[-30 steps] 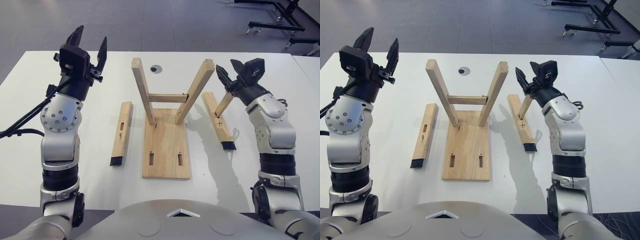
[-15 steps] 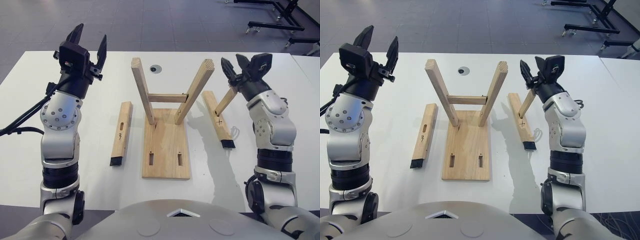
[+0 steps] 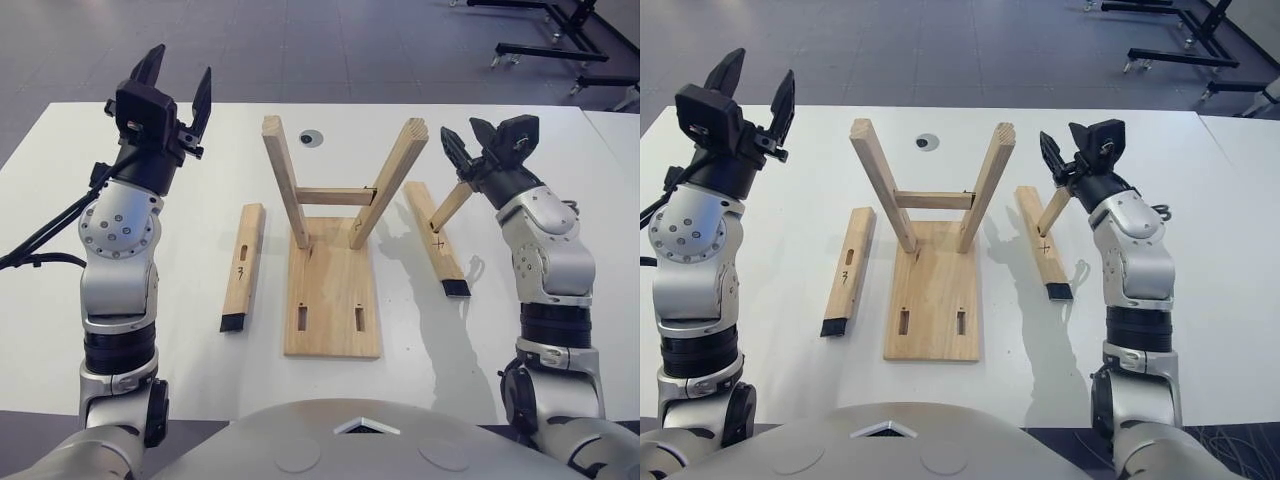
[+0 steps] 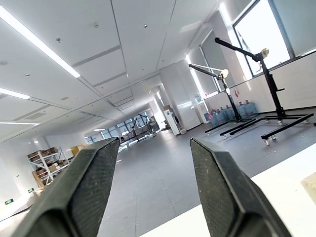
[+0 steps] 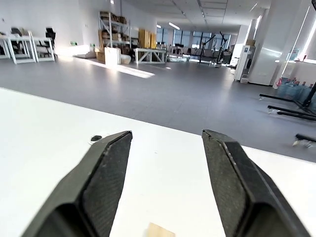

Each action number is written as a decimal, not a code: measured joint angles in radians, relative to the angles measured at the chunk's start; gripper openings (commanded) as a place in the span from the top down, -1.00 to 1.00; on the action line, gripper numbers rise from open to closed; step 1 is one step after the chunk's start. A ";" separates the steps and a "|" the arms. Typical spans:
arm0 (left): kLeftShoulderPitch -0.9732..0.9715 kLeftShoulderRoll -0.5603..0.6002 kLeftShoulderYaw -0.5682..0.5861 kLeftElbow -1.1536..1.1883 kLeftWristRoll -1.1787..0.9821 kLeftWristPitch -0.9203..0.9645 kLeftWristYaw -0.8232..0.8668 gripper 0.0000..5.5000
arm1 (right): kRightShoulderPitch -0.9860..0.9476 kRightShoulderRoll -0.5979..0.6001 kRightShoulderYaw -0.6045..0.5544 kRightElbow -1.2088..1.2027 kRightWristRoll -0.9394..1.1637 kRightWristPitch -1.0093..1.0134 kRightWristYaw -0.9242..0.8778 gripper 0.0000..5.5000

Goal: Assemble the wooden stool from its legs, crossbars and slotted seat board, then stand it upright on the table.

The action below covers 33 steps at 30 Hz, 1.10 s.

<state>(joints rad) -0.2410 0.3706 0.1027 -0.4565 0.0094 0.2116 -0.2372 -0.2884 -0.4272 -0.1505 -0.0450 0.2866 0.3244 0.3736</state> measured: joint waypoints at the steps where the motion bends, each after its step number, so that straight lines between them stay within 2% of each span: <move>1: -0.002 0.001 0.000 0.000 0.000 0.000 0.000 0.05 | 0.000 0.004 0.006 -0.004 0.000 -0.003 0.003 0.05; 6: -0.004 0.006 0.000 0.001 0.000 0.000 -0.001 0.05 | -0.024 0.027 -0.008 -0.004 0.025 0.014 -0.002 0.05; 14: -0.004 0.006 0.001 -0.003 0.000 0.001 0.001 0.05 | -0.139 0.038 -0.160 -0.077 0.169 0.037 -0.050 0.05; 17: 0.000 0.006 0.005 -0.014 0.000 0.004 0.003 0.05 | -0.123 0.020 -0.215 -0.076 0.189 0.044 -0.055 0.05; 20: 0.046 0.006 0.025 -0.065 0.004 0.018 0.013 0.05 | -0.028 -0.004 -0.314 -0.070 0.204 0.068 -0.088 0.05; 22: 0.079 0.001 0.030 -0.105 0.009 0.029 0.022 0.05 | 0.060 -0.017 -0.329 -0.083 0.203 0.092 -0.084 0.05; 25: 0.124 -0.023 0.020 -0.156 0.018 0.060 0.045 0.05 | 0.335 0.025 -0.280 -0.126 0.185 0.150 -0.060 0.05; 28: 0.154 -0.041 0.012 -0.200 0.022 0.084 0.054 0.05 | 0.505 0.066 -0.222 -0.259 0.203 0.198 -0.041 0.05; 33: 0.173 -0.051 0.004 -0.222 0.035 0.109 0.060 0.05 | 0.575 0.079 -0.149 -0.433 0.243 0.290 -0.043 -0.26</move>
<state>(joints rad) -0.0680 0.3194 0.1063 -0.6781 0.0446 0.3206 -0.1773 0.2862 -0.3482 -0.2991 -0.4780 0.5294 0.6148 0.3307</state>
